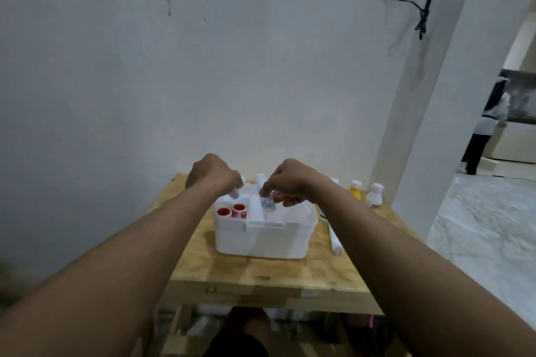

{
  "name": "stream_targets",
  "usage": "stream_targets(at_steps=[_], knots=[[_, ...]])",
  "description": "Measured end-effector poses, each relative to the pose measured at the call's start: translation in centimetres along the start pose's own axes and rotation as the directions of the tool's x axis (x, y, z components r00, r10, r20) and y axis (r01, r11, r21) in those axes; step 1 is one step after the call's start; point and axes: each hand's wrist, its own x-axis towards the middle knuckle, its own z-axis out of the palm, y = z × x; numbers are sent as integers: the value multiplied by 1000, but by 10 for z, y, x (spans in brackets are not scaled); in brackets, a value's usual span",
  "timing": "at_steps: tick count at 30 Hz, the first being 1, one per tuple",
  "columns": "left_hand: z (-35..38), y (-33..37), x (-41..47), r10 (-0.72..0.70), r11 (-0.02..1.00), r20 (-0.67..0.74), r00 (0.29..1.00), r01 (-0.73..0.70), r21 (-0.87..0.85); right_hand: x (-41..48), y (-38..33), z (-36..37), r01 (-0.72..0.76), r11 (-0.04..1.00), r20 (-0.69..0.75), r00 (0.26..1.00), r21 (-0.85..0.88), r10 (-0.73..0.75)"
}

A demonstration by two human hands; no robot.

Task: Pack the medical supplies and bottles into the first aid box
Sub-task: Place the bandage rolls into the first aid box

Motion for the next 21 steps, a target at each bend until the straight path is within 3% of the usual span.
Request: stream_targets(at_steps=[21], knots=[[25, -9, 13, 71, 947, -48, 996, -52, 316, 34, 12, 41, 95, 972, -100, 988, -215, -119]])
